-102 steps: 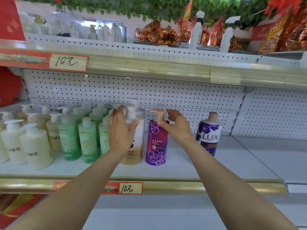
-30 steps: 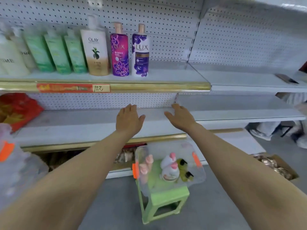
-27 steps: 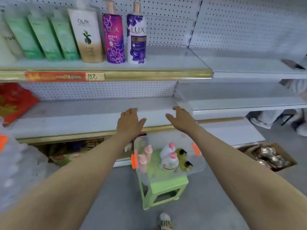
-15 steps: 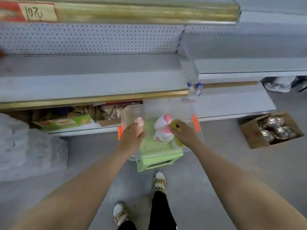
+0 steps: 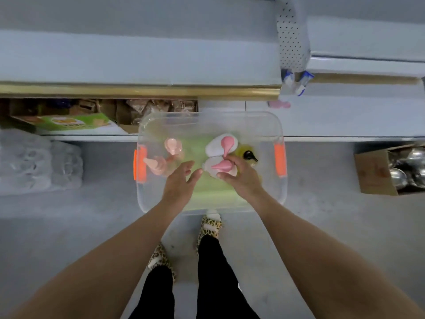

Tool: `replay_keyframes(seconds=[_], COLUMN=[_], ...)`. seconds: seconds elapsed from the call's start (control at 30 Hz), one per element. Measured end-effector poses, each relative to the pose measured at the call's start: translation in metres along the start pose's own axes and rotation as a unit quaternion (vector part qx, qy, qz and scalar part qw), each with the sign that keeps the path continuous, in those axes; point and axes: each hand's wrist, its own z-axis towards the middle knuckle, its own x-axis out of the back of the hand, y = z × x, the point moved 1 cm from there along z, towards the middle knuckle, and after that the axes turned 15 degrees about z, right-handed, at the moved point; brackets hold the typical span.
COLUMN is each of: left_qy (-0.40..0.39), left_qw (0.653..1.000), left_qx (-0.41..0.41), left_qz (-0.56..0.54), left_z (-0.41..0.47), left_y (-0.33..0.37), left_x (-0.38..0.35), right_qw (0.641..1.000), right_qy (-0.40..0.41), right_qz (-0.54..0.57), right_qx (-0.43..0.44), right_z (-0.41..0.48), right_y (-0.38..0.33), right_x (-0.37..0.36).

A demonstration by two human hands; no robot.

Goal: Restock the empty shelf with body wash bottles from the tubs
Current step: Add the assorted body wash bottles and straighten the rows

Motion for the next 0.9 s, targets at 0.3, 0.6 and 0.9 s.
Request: replay_keyframes(seconds=[0.3, 0.6, 0.9], left_qy=[-0.063, -0.238, -0.307], left_qw=[0.997, 0.947, 0.897], left_qx=[0.021, 0.002, 0.024], left_qz=[-0.047, -0.214, -0.317], left_z=[0.029, 0.017, 0.001], left_y=[-0.002, 0.005, 0.047], left_x=[-0.01, -0.007, -0.015], right_qw=[0.998, 0.95, 0.939], right_qy=[0.004, -0.018, -0.117], right_qz=[0.06, 0.31, 0.304], right_qx=[0.022, -0.042, -0.112], right_z=[0.017, 0.014, 0.013], right_y=[0.013, -0.045, -0.058], right_x=[0.009, 0.055, 0.056])
